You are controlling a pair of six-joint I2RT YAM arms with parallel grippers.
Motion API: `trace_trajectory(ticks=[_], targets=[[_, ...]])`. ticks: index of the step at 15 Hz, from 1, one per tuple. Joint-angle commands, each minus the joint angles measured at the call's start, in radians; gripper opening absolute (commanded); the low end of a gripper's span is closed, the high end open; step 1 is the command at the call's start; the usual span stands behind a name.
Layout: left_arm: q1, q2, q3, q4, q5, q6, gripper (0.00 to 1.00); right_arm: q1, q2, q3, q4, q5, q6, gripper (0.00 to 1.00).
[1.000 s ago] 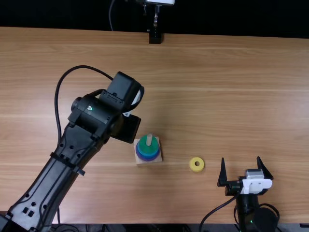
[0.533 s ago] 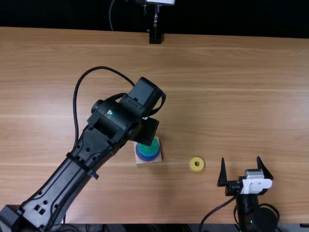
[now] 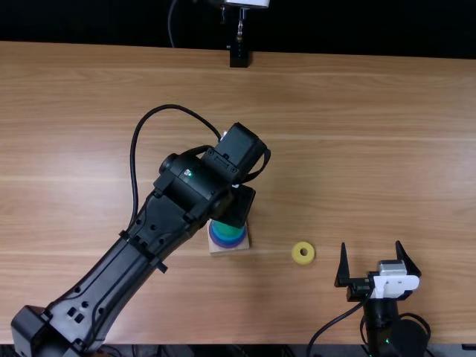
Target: Build the Hanoi tower: stack the rings onto the peg from bottom to top in this color order: purple, dark blue, light blue, dark green, light green, yellow, orange.
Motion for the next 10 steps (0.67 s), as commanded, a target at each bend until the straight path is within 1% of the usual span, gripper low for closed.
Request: trace_trajectory(ticks=[1,6,10], targets=[[-0.015,0.013,0.047,-0.006,0.004,-0.026,0.0,-0.016,-0.013,-0.013,-0.018,0.025,0.008,1.0],[-0.035,0.033,0.046,-0.006,0.004,-0.048,0.0,-0.014,-0.013,-0.013,-0.018,0.025,0.008,1.0],[-0.035,0.034,0.041,0.005,0.004,-0.048,0.0,-0.016,-0.013,-0.013,-0.018,0.025,0.008,1.0]])
